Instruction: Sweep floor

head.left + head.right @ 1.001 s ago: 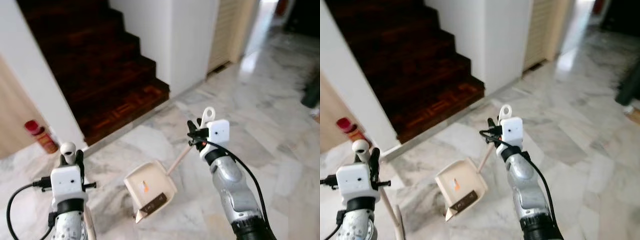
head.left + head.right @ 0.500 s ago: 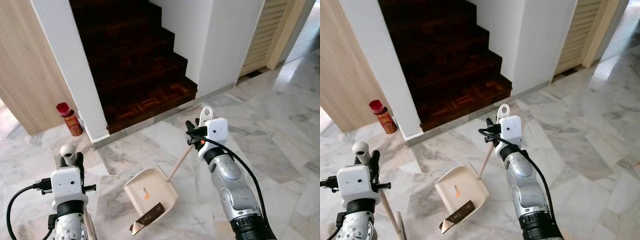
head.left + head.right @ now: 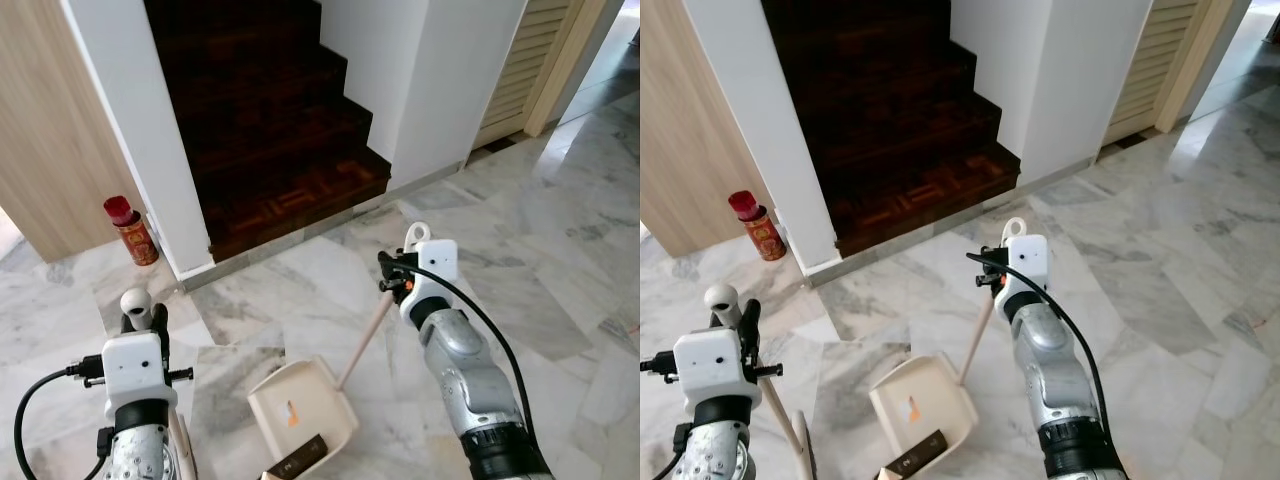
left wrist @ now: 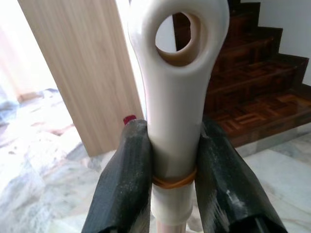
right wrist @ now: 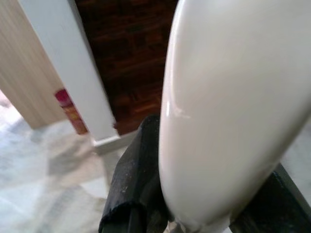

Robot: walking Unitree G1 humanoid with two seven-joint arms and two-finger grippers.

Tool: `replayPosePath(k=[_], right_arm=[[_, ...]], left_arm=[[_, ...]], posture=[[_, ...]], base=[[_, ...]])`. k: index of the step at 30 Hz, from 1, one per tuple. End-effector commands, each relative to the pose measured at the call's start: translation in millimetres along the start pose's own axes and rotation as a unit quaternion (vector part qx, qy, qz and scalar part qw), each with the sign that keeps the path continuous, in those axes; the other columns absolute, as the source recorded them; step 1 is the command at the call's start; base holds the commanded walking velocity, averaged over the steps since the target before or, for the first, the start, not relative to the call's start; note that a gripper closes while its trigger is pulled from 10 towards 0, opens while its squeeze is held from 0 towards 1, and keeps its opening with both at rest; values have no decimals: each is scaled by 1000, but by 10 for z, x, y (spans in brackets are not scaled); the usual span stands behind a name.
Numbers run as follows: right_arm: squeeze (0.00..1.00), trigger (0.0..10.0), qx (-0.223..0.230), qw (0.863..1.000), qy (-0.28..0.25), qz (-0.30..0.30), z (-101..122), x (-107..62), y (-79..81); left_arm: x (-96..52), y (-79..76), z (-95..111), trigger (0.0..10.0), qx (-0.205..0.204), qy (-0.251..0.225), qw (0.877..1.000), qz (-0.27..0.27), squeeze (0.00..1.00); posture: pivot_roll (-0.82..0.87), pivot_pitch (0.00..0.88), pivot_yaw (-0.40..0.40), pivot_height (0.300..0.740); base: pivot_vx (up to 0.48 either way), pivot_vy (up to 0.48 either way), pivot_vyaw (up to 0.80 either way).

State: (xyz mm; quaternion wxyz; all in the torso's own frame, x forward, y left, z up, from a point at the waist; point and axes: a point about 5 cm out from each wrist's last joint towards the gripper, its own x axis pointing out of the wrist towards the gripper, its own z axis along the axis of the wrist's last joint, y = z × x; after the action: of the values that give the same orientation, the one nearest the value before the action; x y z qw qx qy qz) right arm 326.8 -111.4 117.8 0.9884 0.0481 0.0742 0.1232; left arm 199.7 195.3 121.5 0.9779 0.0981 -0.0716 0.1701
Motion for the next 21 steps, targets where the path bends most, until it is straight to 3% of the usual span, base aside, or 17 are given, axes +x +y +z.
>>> replayPosePath(k=[1,5,10,21], right_arm=[[0,10000,45,999,8,-2,37,14,-10],[0,10000,117,992,38,-11,-21,41,-22],[0,10000,159,985,59,-12,-59,48,-26],[0,10000,154,985,78,5,-69,44,19]], left_arm=[[18,5,113,10000,1,-24,1000,2,0],[14,8,113,10000,1,-24,1000,4,0],[15,9,115,10000,2,-25,1000,4,0],[20,14,127,10000,2,-27,1000,6,0]], posture=[[-124,63,18,740],[-123,63,16,740],[-120,61,17,740],[-121,61,16,740]], base=[[0,349,0],[0,348,0],[0,346,0],[0,347,0]])
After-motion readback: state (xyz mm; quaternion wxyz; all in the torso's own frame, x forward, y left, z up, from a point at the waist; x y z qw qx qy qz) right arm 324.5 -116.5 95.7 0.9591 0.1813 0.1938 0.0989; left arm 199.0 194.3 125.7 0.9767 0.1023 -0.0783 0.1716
